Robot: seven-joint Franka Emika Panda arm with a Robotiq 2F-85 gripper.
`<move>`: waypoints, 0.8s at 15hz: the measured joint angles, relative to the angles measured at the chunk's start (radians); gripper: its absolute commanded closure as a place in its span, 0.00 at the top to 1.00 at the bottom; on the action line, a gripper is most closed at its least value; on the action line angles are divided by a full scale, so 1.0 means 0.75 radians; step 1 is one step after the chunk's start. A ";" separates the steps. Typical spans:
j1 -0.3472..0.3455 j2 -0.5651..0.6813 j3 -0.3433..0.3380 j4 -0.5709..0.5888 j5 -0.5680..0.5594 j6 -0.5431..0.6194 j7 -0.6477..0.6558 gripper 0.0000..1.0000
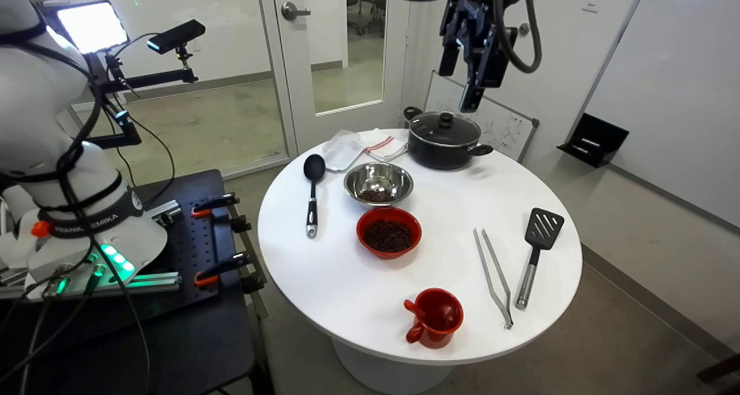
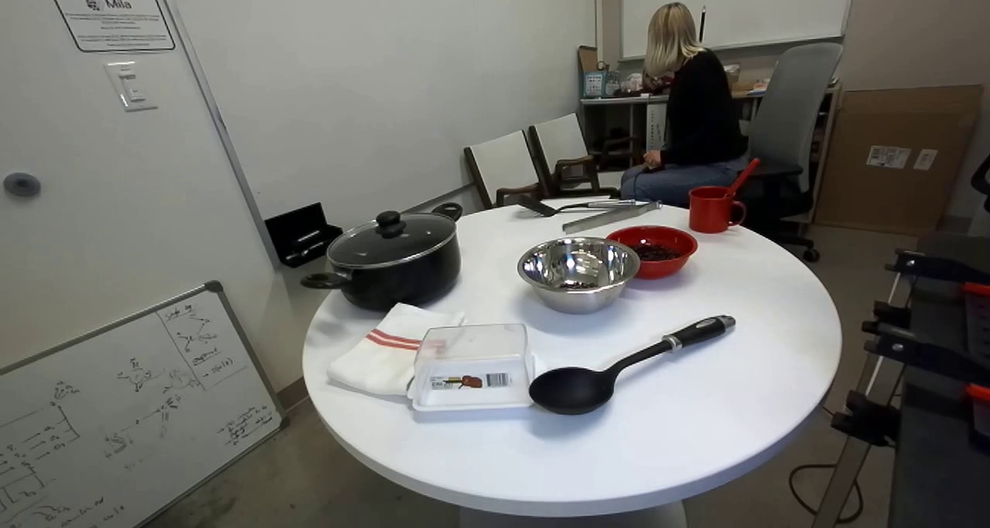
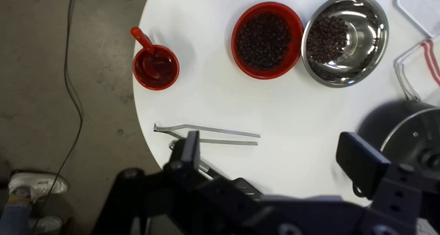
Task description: Use the spoon in the red cup to transfer beans from the red bowl to the silver bowl then put it back in the red cup
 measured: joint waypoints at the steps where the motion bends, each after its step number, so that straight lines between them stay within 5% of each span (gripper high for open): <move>1: -0.035 0.039 -0.003 0.063 0.058 -0.047 0.003 1.00; 5: -0.157 0.183 -0.006 0.266 0.227 -0.180 0.128 1.00; 7: -0.170 0.218 0.005 0.317 0.301 -0.225 0.258 1.00; 12: -0.180 0.223 0.014 0.323 0.301 -0.226 0.271 1.00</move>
